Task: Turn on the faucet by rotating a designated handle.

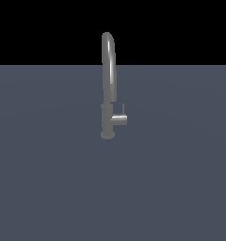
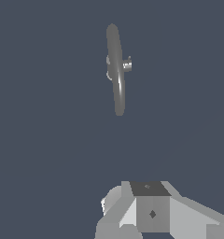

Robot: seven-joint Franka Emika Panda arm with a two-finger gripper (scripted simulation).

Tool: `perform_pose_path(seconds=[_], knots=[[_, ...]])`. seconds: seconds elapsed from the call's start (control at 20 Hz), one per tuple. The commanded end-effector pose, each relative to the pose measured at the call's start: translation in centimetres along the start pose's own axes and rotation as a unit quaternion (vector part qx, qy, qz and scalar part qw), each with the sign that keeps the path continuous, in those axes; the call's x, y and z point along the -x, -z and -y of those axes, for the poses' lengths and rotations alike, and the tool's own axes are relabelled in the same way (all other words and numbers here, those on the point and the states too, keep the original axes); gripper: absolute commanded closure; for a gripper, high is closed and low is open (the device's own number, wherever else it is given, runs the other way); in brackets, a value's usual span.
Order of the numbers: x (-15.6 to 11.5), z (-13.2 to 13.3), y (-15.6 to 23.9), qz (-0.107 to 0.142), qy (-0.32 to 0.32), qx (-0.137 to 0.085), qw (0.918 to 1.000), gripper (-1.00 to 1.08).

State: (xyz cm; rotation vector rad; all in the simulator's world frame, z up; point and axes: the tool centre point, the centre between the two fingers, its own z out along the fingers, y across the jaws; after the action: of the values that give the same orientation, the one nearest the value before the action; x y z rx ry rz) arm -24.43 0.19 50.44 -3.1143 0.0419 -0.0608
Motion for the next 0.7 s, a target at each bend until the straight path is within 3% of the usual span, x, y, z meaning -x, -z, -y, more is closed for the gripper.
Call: perform_pose_path(seconds=[0.0, 0.65], knots=[[0.0, 0.0, 0.0, 0.0, 0.0, 0.0, 1.0, 1.08], [-2.3, 0.1, -0.5, 0.028, -0.026, -0.023, 0.999, 1.08]])
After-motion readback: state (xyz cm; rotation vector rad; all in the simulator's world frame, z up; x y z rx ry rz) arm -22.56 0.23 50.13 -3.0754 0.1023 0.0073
